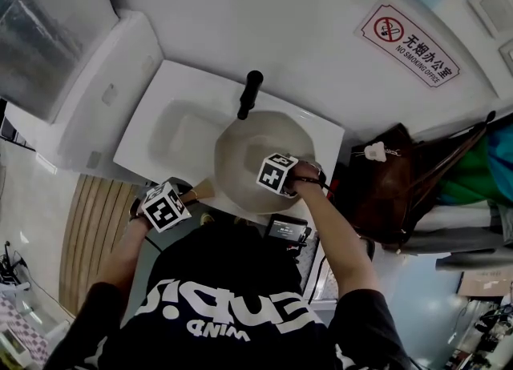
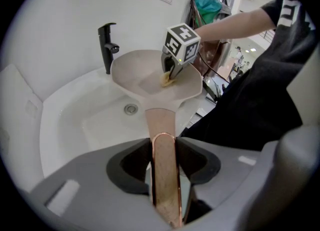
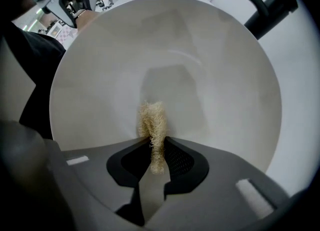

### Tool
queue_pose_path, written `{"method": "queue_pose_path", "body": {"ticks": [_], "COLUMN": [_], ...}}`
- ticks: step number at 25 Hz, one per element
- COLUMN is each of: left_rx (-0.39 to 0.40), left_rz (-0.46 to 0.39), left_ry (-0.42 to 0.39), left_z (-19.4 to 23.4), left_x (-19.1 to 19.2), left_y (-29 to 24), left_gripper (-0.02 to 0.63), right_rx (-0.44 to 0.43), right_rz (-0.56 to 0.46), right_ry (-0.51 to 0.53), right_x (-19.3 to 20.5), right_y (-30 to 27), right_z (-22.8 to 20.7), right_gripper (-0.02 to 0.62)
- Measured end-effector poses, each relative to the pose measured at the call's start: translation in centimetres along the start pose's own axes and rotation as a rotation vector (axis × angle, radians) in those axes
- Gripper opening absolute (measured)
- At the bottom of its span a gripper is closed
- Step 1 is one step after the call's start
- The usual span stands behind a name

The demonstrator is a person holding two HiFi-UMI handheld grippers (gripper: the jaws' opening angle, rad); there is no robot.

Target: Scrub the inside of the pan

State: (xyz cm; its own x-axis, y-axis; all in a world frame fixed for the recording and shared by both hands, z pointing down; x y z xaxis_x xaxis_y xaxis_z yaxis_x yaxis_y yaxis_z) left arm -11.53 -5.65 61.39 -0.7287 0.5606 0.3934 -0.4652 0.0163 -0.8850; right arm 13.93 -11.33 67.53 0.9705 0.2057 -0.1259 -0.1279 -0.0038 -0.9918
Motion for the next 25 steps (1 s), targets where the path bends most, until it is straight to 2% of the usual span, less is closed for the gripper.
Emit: {"method": "queue_pose_path", "body": {"ticks": [5, 13, 20, 25], "left_rx": [0.000, 0.002, 0.004, 0.006], "left_rz": [0.004, 0.005, -0.009, -0.008], "left_ry": [-0.002, 0.003, 0.011, 0.015], "left_z": [0.0, 0.0, -0.1, -0.1], "left_x": [0.0, 0.0, -0.1, 0.0], "left_y": [-0.1, 0.0, 0.0, -0.1], "left_gripper": [0.156, 0.156, 0.156, 0.156], "right_rx": [-0.035, -0.078, -0.095, -0.097], "right_rz": [-0.020, -0.063, -0.137, -0.182], "right_ry": [0.069, 0.117, 0.110, 0.065], "right_x": [-1.8, -4.6, -7.5, -8.9], "right_y": [0.0, 0.0, 0.3, 0.6], "right_z": [2.5, 4.5, 4.8, 3.8], "right_gripper": [0.077, 0.077, 0.077, 0.077]}}
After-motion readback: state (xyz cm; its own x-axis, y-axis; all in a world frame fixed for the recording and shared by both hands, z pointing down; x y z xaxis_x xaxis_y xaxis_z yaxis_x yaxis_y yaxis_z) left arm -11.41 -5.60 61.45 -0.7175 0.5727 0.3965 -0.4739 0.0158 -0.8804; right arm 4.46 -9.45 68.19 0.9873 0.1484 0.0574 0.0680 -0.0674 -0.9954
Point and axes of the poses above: the fingertips, and each gripper's own axes: y backward along the fingers, z to its left, x out of its underside, the point moved 2 cm from there along y, backward along the fingers, and after that the axes turned 14 degrees about y, right-handed, at the moved point
